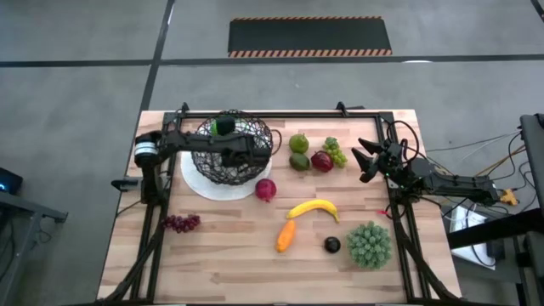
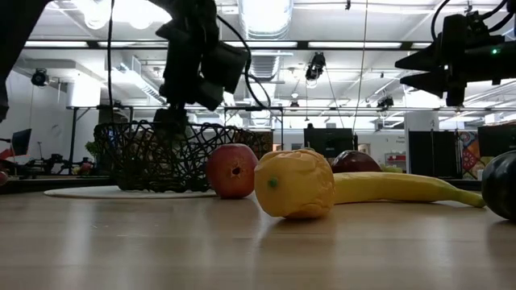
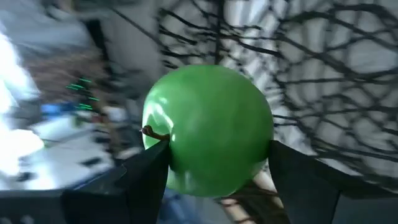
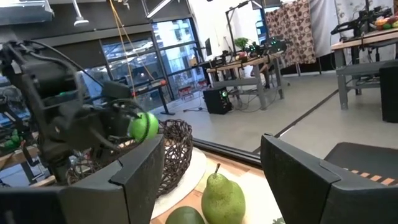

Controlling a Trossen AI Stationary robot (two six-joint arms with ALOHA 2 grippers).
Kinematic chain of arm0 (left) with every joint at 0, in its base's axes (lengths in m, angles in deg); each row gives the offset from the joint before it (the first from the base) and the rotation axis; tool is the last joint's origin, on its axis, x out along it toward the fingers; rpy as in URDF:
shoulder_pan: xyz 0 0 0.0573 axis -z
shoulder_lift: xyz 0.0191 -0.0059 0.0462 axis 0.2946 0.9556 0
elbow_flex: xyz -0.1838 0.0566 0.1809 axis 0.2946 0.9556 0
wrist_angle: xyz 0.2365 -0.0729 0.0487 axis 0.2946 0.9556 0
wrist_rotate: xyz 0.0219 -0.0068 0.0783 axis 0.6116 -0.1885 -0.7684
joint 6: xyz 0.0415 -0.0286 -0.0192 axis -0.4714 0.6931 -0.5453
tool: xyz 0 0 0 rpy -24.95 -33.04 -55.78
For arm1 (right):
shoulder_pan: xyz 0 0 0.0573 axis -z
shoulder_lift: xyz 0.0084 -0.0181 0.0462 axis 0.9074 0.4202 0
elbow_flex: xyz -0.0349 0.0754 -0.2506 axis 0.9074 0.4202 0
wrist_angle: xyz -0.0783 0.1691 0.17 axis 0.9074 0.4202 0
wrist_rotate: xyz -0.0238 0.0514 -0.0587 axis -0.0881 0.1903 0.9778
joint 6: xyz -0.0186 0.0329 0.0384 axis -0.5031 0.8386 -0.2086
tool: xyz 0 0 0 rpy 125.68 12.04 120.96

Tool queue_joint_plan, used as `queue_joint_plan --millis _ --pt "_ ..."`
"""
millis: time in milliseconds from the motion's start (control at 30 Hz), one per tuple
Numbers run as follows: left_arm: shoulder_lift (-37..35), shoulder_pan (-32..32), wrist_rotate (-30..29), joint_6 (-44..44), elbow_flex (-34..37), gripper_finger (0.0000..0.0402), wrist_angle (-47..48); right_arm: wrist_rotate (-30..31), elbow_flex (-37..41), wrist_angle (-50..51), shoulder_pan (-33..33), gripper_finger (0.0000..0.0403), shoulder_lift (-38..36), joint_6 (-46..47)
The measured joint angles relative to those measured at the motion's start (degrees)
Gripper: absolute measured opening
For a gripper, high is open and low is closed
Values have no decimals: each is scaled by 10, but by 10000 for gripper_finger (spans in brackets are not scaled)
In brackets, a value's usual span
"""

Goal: Build produce basket
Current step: Put the green apple into the woven basket, then put the green lemon into the woven basket

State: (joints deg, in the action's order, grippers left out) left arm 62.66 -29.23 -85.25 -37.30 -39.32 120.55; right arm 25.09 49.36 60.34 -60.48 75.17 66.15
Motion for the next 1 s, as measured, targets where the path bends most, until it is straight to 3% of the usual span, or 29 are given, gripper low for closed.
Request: queue_joint_plan --millis 67,233,367,1000 --pt "-1 -14 33 0 2 247 -6 0 0 1 0 249 0 0" --pt "-2 -38 22 15 6 247 -53 0 0 2 0 249 0 0" --pt "-2 -49 54 16 10 247 -94 0 0 2 0 249 0 0" --pt "-2 -50 58 2 50 247 -163 0 0 3 0 249 0 0"
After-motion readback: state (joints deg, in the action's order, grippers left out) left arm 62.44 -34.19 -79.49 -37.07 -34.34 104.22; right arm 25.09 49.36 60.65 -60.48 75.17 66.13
